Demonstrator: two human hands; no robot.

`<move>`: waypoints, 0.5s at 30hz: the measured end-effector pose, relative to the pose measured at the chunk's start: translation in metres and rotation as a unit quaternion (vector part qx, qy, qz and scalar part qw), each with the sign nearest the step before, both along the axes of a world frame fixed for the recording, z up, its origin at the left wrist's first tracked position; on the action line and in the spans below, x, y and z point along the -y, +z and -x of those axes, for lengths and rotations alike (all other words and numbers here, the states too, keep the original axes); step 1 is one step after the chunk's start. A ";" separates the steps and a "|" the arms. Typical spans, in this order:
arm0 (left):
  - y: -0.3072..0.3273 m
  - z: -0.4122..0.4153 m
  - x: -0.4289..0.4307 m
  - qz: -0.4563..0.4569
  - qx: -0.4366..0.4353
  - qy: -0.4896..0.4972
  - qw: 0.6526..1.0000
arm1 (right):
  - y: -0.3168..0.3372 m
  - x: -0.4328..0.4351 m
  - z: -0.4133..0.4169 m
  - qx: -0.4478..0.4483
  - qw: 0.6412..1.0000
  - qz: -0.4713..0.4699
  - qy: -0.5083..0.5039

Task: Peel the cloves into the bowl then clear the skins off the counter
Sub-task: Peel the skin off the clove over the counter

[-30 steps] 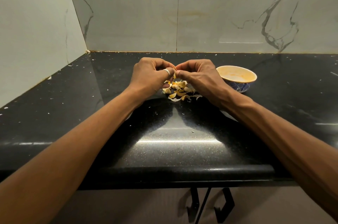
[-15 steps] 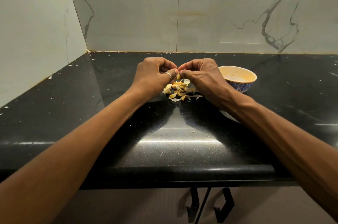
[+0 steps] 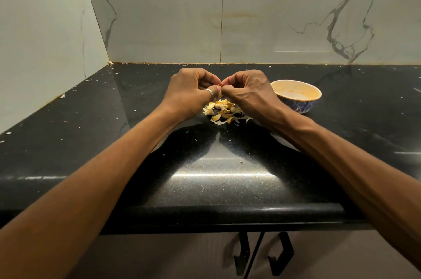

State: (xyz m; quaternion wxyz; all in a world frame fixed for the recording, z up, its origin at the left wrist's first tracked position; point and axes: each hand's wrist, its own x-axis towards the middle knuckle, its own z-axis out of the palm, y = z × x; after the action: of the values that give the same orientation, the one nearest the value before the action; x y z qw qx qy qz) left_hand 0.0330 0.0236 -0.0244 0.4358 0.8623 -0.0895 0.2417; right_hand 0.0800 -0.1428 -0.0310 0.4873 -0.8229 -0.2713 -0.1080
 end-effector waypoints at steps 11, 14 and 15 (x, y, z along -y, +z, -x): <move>0.001 0.002 -0.006 0.037 0.030 -0.014 0.999 | 0.002 0.003 -0.002 -0.145 0.979 -0.143 0.031; 0.001 0.002 -0.007 -0.013 0.059 0.027 0.998 | 0.000 0.003 -0.004 -0.055 0.996 -0.067 -0.008; 0.000 0.003 -0.007 -0.038 0.066 0.038 0.996 | -0.001 0.003 -0.005 -0.032 0.998 -0.045 -0.014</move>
State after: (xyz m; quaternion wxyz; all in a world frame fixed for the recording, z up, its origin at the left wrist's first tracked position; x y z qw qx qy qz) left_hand 0.0305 0.0306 -0.0247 0.3867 0.8631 -0.0946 0.3109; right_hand 0.0853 -0.1454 -0.0324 0.5310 -0.8066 -0.2393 -0.1009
